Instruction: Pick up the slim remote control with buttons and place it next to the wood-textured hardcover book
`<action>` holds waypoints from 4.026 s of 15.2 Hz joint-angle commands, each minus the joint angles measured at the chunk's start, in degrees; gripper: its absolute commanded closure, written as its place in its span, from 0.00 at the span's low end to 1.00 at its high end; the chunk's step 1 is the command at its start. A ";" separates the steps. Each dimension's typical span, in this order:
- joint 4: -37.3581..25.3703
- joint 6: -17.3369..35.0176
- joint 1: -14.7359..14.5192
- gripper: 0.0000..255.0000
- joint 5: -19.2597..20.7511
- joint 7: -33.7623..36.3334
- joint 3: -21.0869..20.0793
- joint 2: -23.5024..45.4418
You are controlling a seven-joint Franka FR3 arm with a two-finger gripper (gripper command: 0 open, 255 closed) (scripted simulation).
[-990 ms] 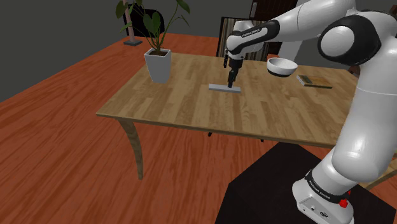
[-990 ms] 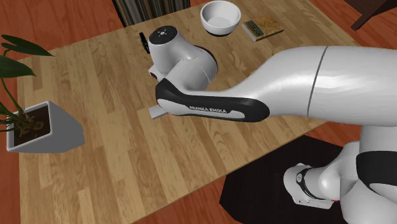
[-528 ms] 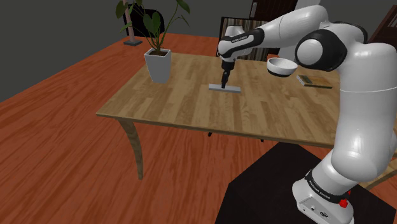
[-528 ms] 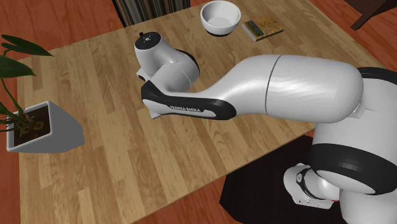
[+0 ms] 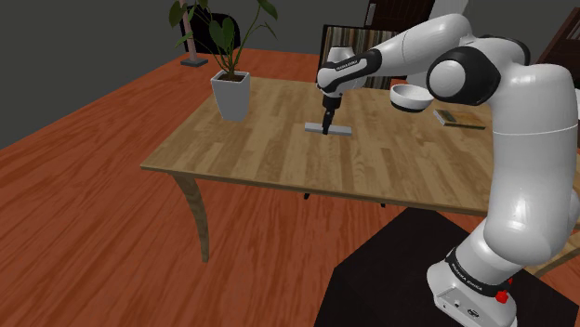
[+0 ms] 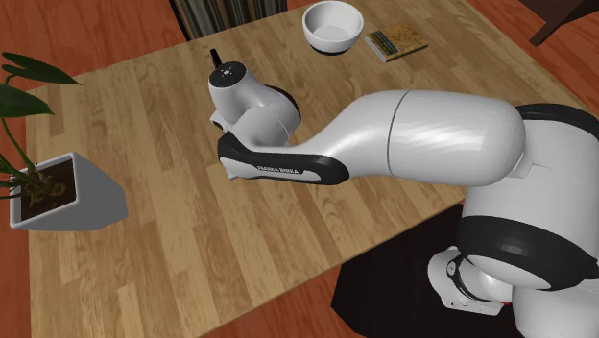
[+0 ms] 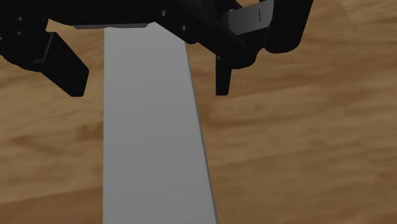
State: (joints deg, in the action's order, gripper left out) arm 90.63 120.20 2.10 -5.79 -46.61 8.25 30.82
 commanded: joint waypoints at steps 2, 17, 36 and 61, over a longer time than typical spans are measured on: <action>-0.04 0.04 0.00 0.00 -0.01 0.00 -0.01 0.06; -0.87 -1.78 -0.04 1.00 0.18 0.14 0.10 -0.93; 0.80 -8.60 2.23 1.00 1.09 -3.28 1.77 -9.38; 19.25 -3.48 19.36 1.00 1.95 -32.96 13.87 -22.16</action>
State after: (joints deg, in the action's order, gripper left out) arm 109.88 116.71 20.78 -3.77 -78.29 21.63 8.63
